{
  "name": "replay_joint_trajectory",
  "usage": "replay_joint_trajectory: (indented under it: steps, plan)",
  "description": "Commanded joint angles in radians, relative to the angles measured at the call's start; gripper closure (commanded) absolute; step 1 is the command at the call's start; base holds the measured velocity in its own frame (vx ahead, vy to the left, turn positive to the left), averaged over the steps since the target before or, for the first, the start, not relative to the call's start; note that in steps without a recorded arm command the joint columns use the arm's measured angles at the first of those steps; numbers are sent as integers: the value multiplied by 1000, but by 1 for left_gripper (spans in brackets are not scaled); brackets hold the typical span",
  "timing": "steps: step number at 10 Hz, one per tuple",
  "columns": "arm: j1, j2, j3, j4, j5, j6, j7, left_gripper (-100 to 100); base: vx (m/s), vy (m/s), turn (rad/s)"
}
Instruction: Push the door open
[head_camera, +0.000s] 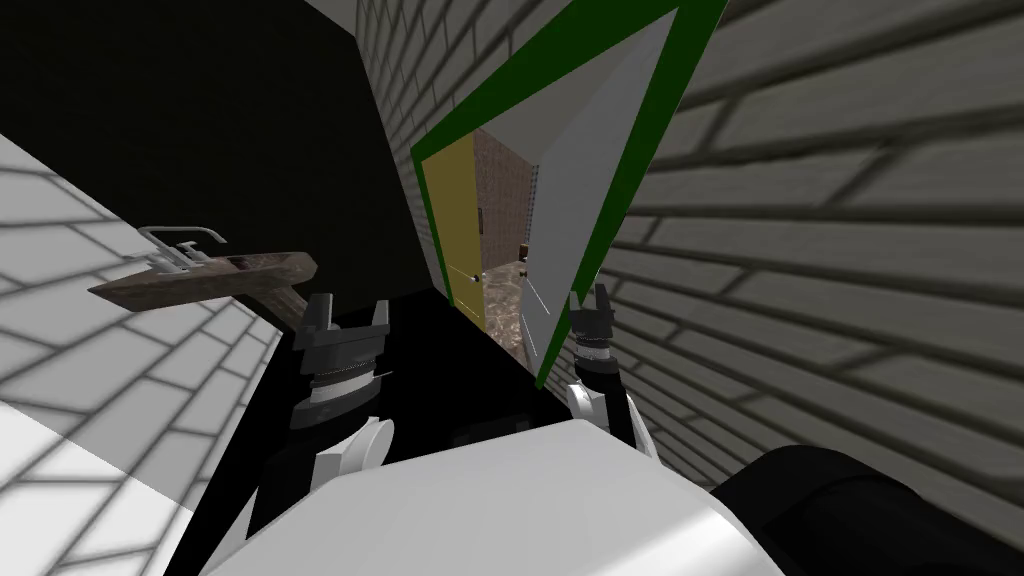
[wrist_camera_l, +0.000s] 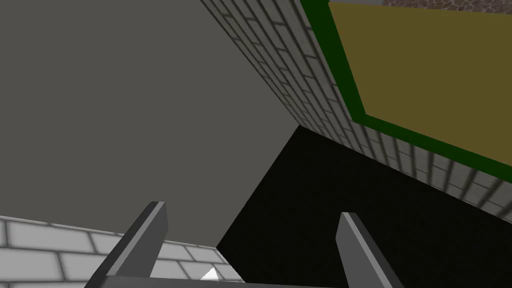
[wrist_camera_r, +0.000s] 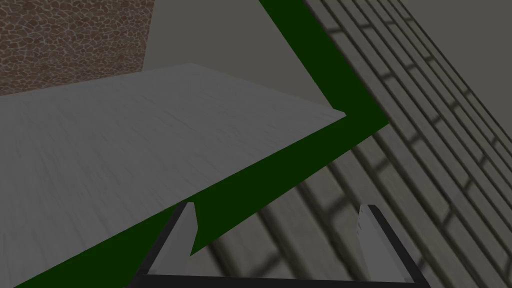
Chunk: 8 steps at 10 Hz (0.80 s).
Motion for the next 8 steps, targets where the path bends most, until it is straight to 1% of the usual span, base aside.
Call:
replay_joint_trajectory:
  steps: [1, 2, 6, 7, 8]
  plan:
    - [-5, 15, -22, 32, 23, -14, 31, -100, 124, 21, -160]
    - [-6, 18, -26, 38, 27, -17, 37, -100, 182, 77, -105]
    - [-18, 52, -78, 113, 81, -52, 110, -100, 193, 68, -123]
    - [-19, 57, -86, 124, 89, -57, 121, -100, 155, 61, -95]
    - [-23, 67, -102, 147, 106, -68, 144, -100, 118, 56, -116]
